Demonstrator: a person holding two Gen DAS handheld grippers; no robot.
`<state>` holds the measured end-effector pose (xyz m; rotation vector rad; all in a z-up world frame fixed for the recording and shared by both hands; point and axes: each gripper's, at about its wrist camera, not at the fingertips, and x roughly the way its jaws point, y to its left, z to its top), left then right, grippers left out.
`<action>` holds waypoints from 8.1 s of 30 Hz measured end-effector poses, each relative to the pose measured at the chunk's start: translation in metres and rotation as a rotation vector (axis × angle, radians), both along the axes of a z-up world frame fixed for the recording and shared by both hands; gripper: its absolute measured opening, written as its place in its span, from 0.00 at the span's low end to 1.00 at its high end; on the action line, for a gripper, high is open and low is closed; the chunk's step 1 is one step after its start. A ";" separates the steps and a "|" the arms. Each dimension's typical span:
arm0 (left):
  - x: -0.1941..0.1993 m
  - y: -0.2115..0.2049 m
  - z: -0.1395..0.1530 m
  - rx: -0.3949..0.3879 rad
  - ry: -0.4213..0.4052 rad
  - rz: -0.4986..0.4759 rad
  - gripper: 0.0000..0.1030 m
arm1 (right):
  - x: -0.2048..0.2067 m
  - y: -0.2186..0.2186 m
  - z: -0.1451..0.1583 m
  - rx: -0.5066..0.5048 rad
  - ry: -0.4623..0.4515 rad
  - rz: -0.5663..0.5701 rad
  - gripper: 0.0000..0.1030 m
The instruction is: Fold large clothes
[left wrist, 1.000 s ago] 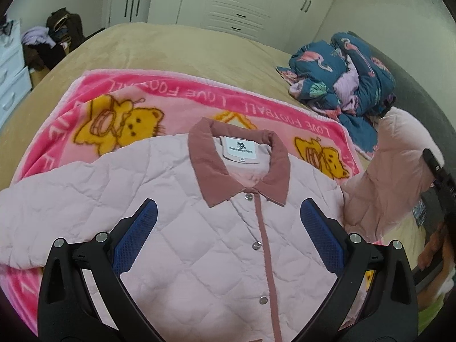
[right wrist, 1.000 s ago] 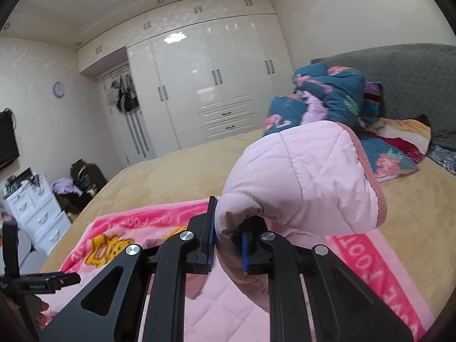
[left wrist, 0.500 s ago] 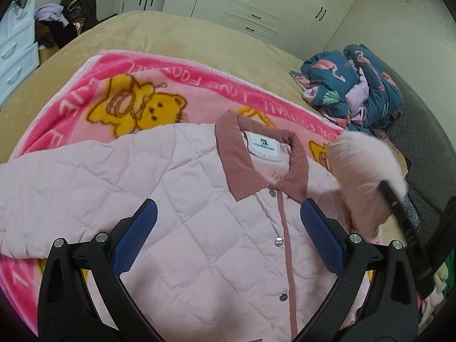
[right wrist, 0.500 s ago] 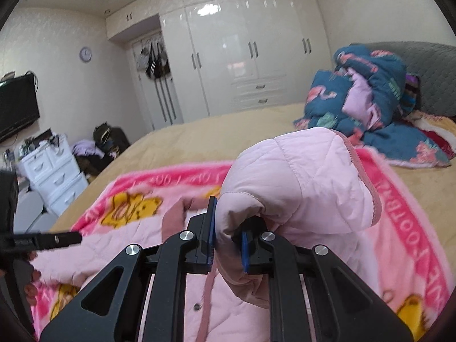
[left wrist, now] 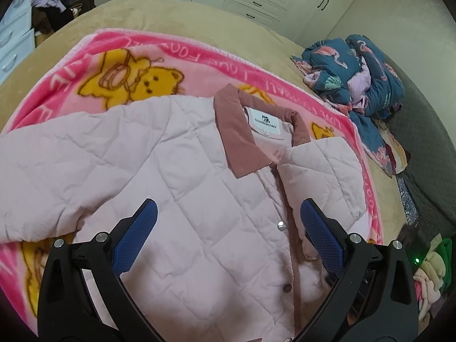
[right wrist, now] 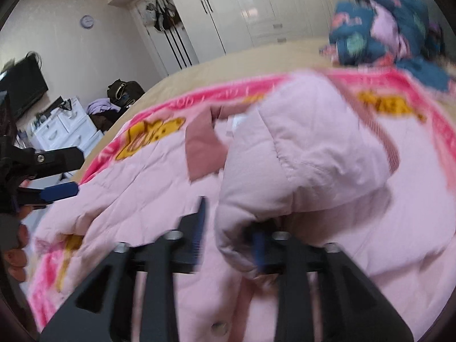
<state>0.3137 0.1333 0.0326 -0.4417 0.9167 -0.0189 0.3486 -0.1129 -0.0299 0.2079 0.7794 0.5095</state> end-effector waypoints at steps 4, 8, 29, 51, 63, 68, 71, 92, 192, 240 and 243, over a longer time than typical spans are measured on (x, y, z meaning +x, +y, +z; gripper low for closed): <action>0.000 0.001 -0.003 -0.021 0.007 0.004 0.91 | -0.015 -0.024 0.001 0.111 0.031 -0.095 0.68; -0.001 0.004 -0.002 -0.078 0.007 0.002 0.91 | -0.016 -0.052 0.002 0.252 0.057 -0.248 0.64; 0.001 0.037 -0.037 -0.330 0.046 0.055 0.91 | -0.063 0.085 -0.008 -0.113 -0.018 0.304 0.26; 0.005 0.009 -0.046 -0.113 -0.042 -0.024 0.05 | -0.075 -0.103 0.026 -0.018 0.029 -0.105 0.49; -0.003 0.013 -0.019 0.068 -0.118 -0.053 0.04 | -0.064 -0.166 0.049 -0.082 -0.038 -0.282 0.55; -0.003 0.018 -0.053 0.114 -0.047 -0.045 0.05 | -0.043 -0.145 0.048 -0.133 -0.043 -0.235 0.60; -0.004 0.017 -0.064 0.135 -0.027 -0.048 0.05 | -0.030 -0.127 0.046 -0.170 -0.036 -0.199 0.66; -0.005 0.015 -0.091 0.153 0.033 -0.049 0.19 | 0.031 -0.105 -0.037 -0.297 0.187 -0.205 0.78; -0.236 0.291 -0.065 -0.113 -0.057 0.635 0.91 | -0.148 0.271 0.065 -0.191 -0.069 0.422 0.96; -0.228 0.219 0.115 0.015 -0.649 0.549 0.12 | -0.128 0.102 0.084 -0.038 -0.026 0.121 0.96; -0.221 0.201 0.127 0.041 -0.656 0.513 0.12 | -0.131 0.086 0.088 -0.018 -0.031 0.104 0.96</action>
